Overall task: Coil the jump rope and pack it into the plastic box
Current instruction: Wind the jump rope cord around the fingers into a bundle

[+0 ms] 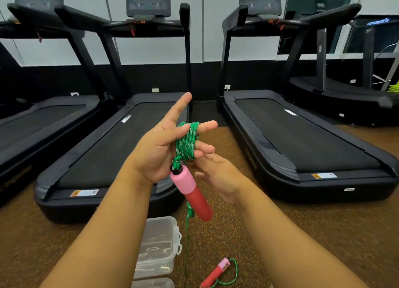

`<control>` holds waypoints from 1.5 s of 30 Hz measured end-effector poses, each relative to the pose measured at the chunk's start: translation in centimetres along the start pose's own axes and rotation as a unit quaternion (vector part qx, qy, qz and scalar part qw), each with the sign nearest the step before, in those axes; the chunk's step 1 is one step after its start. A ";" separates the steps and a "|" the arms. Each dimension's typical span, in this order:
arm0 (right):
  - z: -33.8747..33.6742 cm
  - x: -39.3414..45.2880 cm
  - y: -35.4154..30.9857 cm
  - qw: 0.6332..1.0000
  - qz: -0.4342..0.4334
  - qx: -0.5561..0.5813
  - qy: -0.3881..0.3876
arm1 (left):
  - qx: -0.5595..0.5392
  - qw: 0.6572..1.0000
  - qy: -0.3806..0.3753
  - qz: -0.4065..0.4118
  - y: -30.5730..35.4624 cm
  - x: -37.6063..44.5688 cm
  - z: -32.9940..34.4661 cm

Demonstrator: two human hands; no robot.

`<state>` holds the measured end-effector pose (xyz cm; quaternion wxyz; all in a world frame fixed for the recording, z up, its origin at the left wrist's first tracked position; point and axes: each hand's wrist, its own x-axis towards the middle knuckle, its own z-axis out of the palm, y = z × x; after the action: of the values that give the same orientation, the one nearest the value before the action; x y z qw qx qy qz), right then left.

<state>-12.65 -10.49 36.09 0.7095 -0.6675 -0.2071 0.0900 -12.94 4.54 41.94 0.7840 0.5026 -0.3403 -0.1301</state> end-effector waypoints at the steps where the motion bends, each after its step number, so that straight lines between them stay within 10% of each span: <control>1: 0.1 0.1 0.4 1.000 -0.002 0.002 -0.001 | -0.001 1.000 -0.001 -0.002 0.0 0.0 0.0; 7: 0.9 -0.8 2.4 0.968 -0.053 -0.228 0.086 | 0.015 1.000 0.017 0.010 0.0 0.0 -0.2; 16: 1.2 -3.6 1.1 0.745 -0.240 -0.616 0.096 | 0.067 0.995 0.077 0.001 -1.0 -0.5 -1.2; 26: 0.0 -3.1 -5.6 0.669 -0.291 -0.679 0.089 | 0.021 0.999 0.023 -0.035 -1.8 -1.2 -0.4; 45: -4.4 0.4 -6.0 0.914 -0.136 -0.381 0.039 | -0.067 0.985 -0.124 -0.101 -0.4 -1.6 -0.1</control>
<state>-11.32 -14.86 41.98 0.4141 -0.8558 -0.2864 -0.1188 -13.99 5.32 40.93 0.7503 0.4608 -0.3729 -0.2927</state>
